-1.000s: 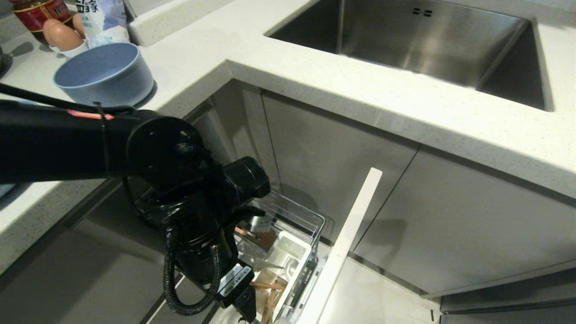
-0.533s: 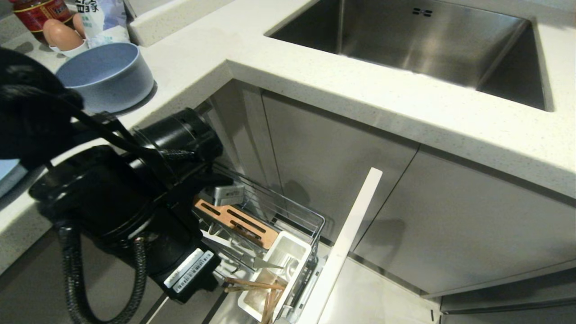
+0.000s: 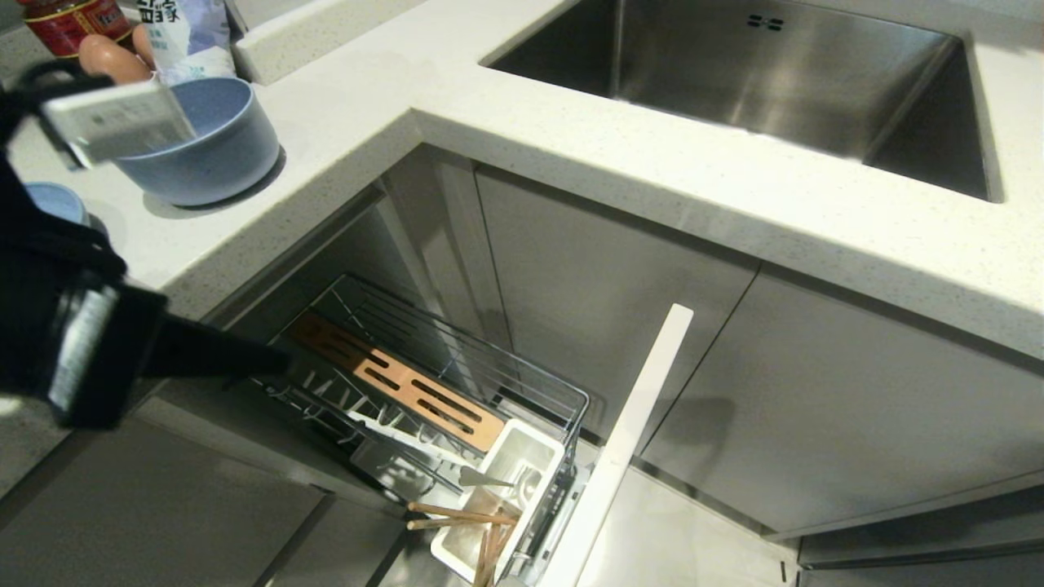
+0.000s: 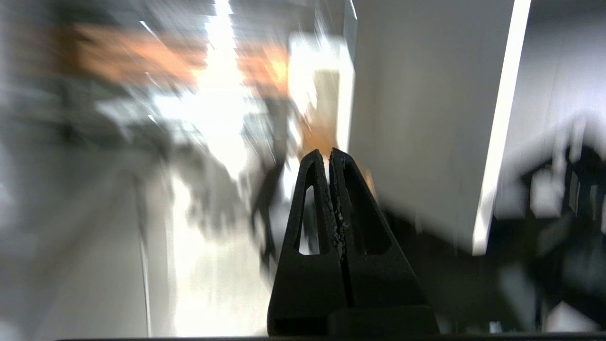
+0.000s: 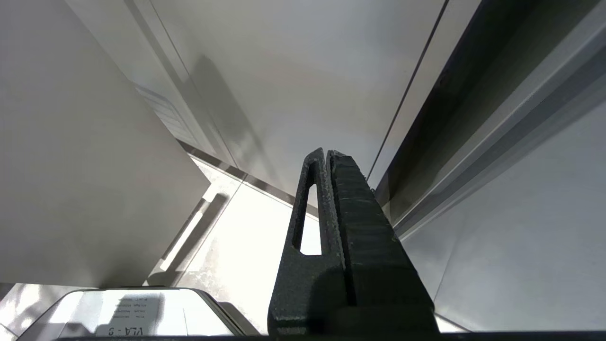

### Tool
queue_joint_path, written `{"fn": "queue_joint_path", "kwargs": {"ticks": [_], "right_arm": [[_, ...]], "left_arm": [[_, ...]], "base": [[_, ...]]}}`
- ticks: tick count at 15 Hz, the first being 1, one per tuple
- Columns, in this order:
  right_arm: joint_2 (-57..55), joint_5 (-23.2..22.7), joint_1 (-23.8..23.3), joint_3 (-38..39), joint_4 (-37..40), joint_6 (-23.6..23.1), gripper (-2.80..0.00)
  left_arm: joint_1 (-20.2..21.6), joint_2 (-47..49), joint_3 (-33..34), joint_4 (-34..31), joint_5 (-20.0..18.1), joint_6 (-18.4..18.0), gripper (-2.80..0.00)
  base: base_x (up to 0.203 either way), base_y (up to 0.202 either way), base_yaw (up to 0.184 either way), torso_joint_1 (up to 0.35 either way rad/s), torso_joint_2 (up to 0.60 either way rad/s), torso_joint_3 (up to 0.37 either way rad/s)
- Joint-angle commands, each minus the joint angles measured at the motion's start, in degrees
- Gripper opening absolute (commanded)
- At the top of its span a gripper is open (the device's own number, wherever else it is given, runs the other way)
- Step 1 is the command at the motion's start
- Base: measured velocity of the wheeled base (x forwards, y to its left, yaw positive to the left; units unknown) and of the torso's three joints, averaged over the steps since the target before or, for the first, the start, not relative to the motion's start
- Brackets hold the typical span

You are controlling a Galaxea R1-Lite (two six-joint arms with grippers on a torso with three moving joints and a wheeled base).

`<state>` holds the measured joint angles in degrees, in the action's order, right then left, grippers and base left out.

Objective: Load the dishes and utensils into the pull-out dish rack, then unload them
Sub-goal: Pick up the fork and place it in the cupboard

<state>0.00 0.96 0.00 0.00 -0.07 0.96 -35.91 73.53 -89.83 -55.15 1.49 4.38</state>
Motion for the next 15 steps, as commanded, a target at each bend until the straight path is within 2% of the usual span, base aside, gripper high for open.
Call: {"fn": "queue_joint_path", "kwargs": {"ticks": [1, 5, 10, 12, 14, 15], "right_arm": [[0.0, 0.0, 0.0, 0.02, -0.01, 0.0, -2.8], [0.0, 0.0, 0.0, 0.07, -0.01, 0.0, -2.8], [0.0, 0.0, 0.0, 0.09, -0.01, 0.0, -2.8], [0.0, 0.0, 0.0, 0.09, -0.01, 0.0, -2.8], [0.0, 0.0, 0.0, 0.02, -0.01, 0.0, -2.8], [0.0, 0.0, 0.0, 0.03, -0.01, 0.0, -2.8]], "left_arm": [[4.93, -5.8, -0.42, 3.09, -0.03, 0.02, -2.8], [20.17, -10.08, -2.29, 10.94, 0.17, -0.17, -2.8], [40.57, -12.65, -5.11, 12.84, 1.25, -2.84, -2.8], [48.34, -12.51, -7.02, 10.89, 1.36, -4.66, -2.8], [54.65, -11.14, -11.9, 2.72, 1.36, -7.07, -2.8], [56.37, -10.03, -14.43, -1.76, 1.34, -7.68, -2.8]], "base": [[0.0, 0.0, 0.0, 0.0, 0.0, 0.0], [0.0, 0.0, 0.0, 0.0, 0.0, 0.0], [0.0, 0.0, 0.0, 0.0, 0.0, 0.0], [0.0, 0.0, 0.0, 0.0, 0.0, 0.0], [0.0, 0.0, 0.0, 0.0, 0.0, 0.0], [0.0, 0.0, 0.0, 0.0, 0.0, 0.0]]}}
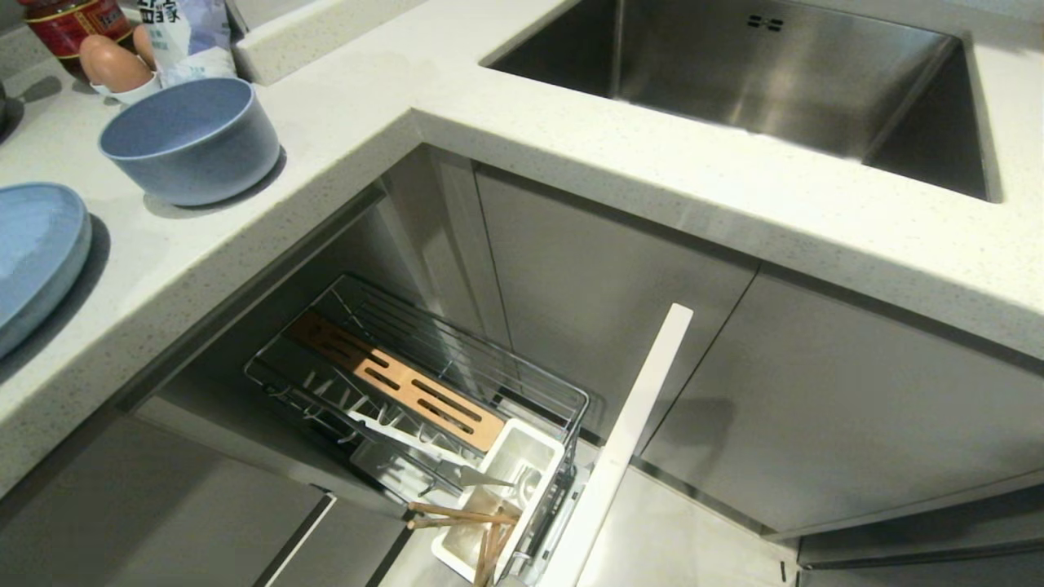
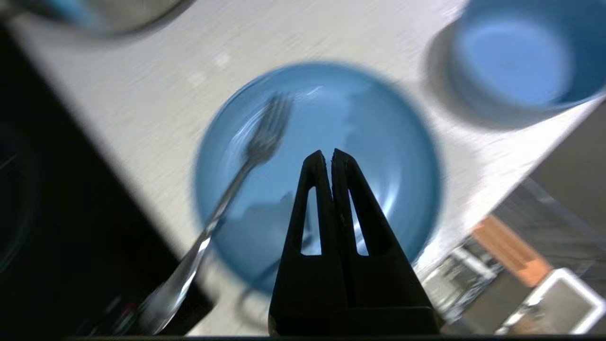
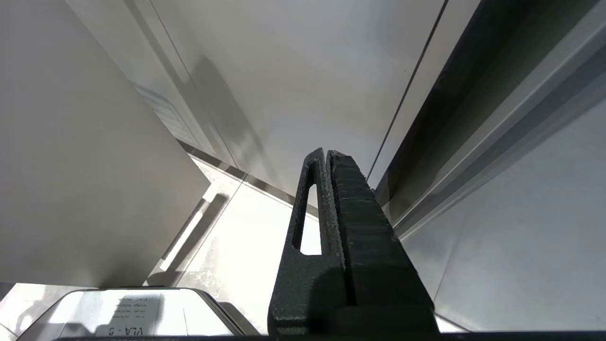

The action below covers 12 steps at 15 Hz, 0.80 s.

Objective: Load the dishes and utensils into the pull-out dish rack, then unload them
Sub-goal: Pick up the fork and place it in the cupboard

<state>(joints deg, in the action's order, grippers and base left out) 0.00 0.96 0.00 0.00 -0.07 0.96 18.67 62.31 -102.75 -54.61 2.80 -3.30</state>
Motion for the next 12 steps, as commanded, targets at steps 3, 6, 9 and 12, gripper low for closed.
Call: {"fn": "queue_joint_path", "kwargs": {"ticks": [3, 6, 9, 12], "right_arm": [[0.0, 0.0, 0.0, 0.01, -0.01, 0.0, -2.8], [0.0, 0.0, 0.0, 0.07, -0.01, 0.0, -2.8], [0.0, 0.0, 0.0, 0.0, -0.01, 0.0, -2.8], [0.0, 0.0, 0.0, 0.05, -0.01, 0.0, -2.8]], "left_arm": [[5.0, 4.83, -5.23, -8.59, 1.15, -0.55, -2.8], [7.36, 7.76, -5.26, -8.76, 4.38, -0.68, -2.8], [8.39, 9.49, -5.35, -10.05, 3.76, -3.44, -2.8], [11.37, 10.67, -5.37, -11.09, 2.7, -5.91, -2.8]], "base": [[0.0, 0.0, 0.0, 0.0, 0.0, 0.0], [0.0, 0.0, 0.0, 0.0, 0.0, 0.0], [0.0, 0.0, 0.0, 0.0, 0.0, 0.0], [0.0, 0.0, 0.0, 0.0, 0.0, 0.0]]}}
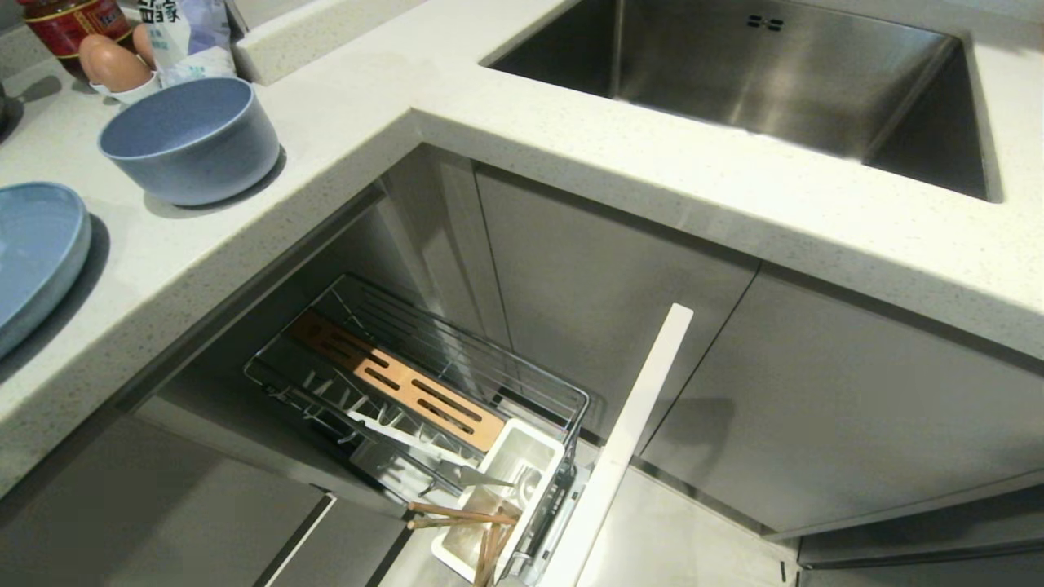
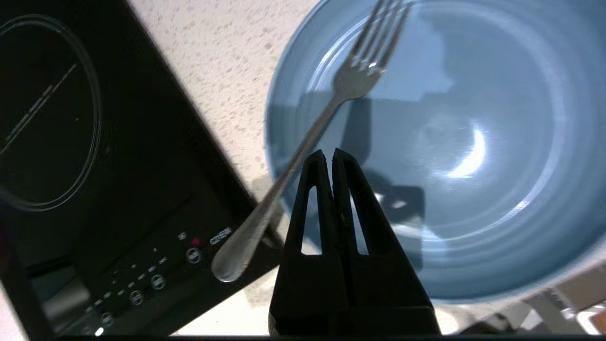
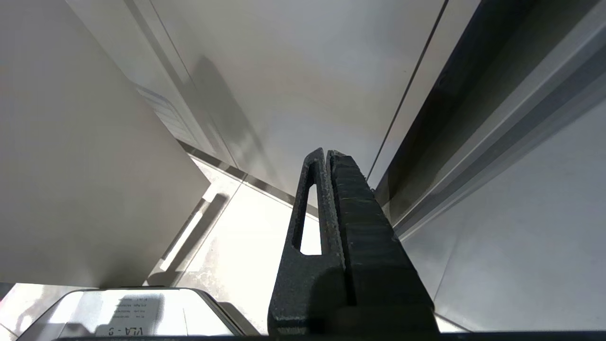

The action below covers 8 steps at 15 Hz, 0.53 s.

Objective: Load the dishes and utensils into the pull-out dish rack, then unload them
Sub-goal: Pick up the fork and place it in the cupboard

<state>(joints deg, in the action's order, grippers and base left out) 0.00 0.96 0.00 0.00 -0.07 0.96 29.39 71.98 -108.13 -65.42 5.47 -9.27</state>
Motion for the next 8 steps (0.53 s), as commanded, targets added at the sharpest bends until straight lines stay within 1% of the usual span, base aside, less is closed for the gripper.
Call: {"fn": "queue_joint_path", "kwargs": {"ticks": [1, 3, 6, 7, 8], "right_arm": [[0.0, 0.0, 0.0, 0.08, -0.01, 0.0, -2.8], [0.0, 0.0, 0.0, 0.0, -0.01, 0.0, -2.8], [0.0, 0.0, 0.0, 0.03, -0.01, 0.0, -2.8], [0.0, 0.0, 0.0, 0.0, -0.01, 0.0, -2.8], [0.0, 0.0, 0.0, 0.0, -0.01, 0.0, -2.8]], "left_arm": [[2.14, 1.56, 0.0, -0.85, -0.01, -0.73, -2.8], [4.04, 2.6, 0.02, -1.8, -0.02, -3.15, -2.8], [4.45, 3.56, 0.03, -4.63, -0.1, -6.43, -2.8], [4.53, 3.93, 0.03, -4.95, -0.11, -6.78, 0.0], [4.53, 4.24, 0.03, -4.98, -0.11, -6.81, 0.0]], "base": [[0.0, 0.0, 0.0, 0.0, 0.0, 0.0], [0.0, 0.0, 0.0, 0.0, 0.0, 0.0], [0.0, 0.0, 0.0, 0.0, 0.0, 0.0], [0.0, 0.0, 0.0, 0.0, 0.0, 0.0], [0.0, 0.0, 0.0, 0.0, 0.0, 0.0]]}}
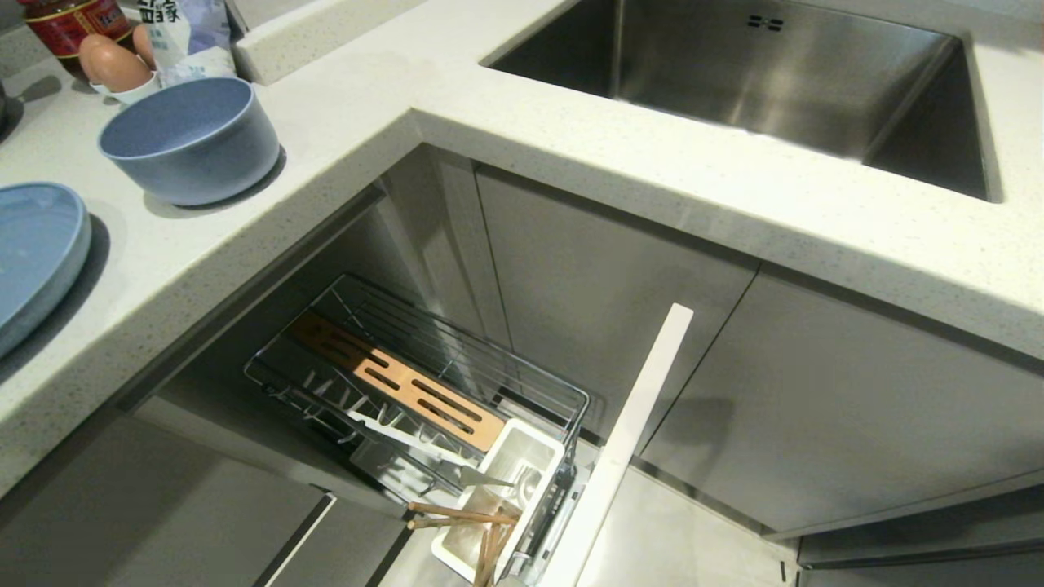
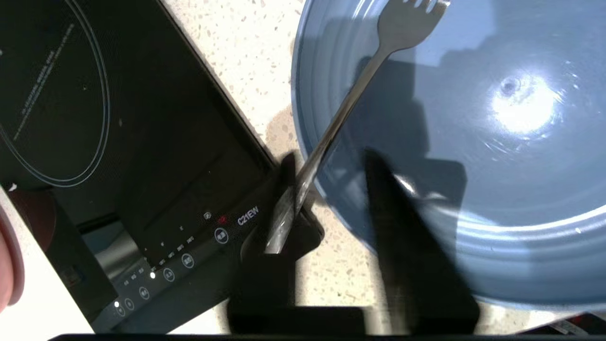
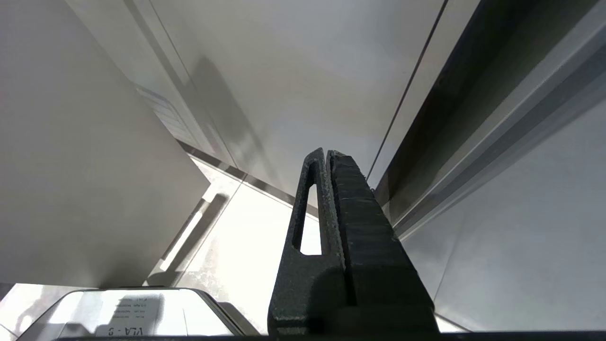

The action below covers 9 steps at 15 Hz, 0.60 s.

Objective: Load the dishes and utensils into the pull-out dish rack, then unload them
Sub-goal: Pick up the fork and place it in the cupboard

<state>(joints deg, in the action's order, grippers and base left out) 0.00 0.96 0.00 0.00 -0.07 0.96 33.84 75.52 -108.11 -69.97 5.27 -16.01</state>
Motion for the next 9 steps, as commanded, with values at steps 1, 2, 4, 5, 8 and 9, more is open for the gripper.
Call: {"fn": "queue_joint_path", "kwargs": {"ticks": [1, 2, 4, 5, 8, 9], "right_arm": [[0.0, 0.0, 0.0, 0.0, -0.01, 0.0, -2.8], [0.0, 0.0, 0.0, 0.0, -0.01, 0.0, -2.8], [0.0, 0.0, 0.0, 0.0, -0.01, 0.0, -2.8], [0.0, 0.0, 0.0, 0.07, -0.01, 0.0, -2.8], [0.0, 0.0, 0.0, 0.03, -0.01, 0.0, -2.8], [0.0, 0.0, 0.0, 0.02, -0.01, 0.0, -2.8]], "left_arm": [[0.08, 0.96, 0.0, -0.34, 0.09, -0.08, 0.0], [0.08, 1.34, 0.0, -0.26, 0.04, -0.08, 0.0], [0.0, 2.04, 0.08, 0.0, -1.51, -0.19, 0.0], [0.0, 2.51, 0.09, 0.01, -2.77, -0.58, 0.0], [-0.09, 3.58, 0.09, -0.34, -5.0, -2.87, 0.0], [-0.09, 3.76, 0.09, -0.43, -5.54, -3.16, 0.0]], "base": [[0.0, 0.0, 0.0, 0.0, 0.0, 0.0], [0.0, 0.0, 0.0, 0.0, 0.0, 0.0], [0.0, 0.0, 0.0, 0.0, 0.0, 0.0], [0.0, 0.0, 0.0, 0.0, 0.0, 0.0], [0.0, 0.0, 0.0, 0.0, 0.0, 0.0], [0.0, 0.0, 0.0, 0.0, 0.0, 0.0]]}}
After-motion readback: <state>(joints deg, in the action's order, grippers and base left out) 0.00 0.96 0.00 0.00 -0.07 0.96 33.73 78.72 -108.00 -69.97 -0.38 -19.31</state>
